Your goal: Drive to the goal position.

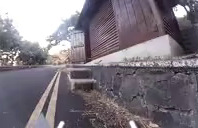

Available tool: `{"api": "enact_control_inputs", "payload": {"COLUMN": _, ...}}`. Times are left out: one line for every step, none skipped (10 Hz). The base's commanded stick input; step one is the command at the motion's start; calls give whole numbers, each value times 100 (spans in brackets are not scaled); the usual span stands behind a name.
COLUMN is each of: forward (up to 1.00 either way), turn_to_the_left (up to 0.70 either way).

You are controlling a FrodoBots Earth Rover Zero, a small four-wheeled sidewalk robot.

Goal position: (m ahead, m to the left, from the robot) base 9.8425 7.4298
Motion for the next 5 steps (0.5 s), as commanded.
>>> {"api": "enact_control_inputs", "payload": {"forward": 0, "turn_to_the_left": 0}}
{"api": "enact_control_inputs", "payload": {"forward": 0, "turn_to_the_left": 0}}
{"api": "enact_control_inputs", "payload": {"forward": 0, "turn_to_the_left": 0}}
{"api": "enact_control_inputs", "payload": {"forward": 0, "turn_to_the_left": 0}}
{"api": "enact_control_inputs", "payload": {"forward": 0, "turn_to_the_left": 5}}
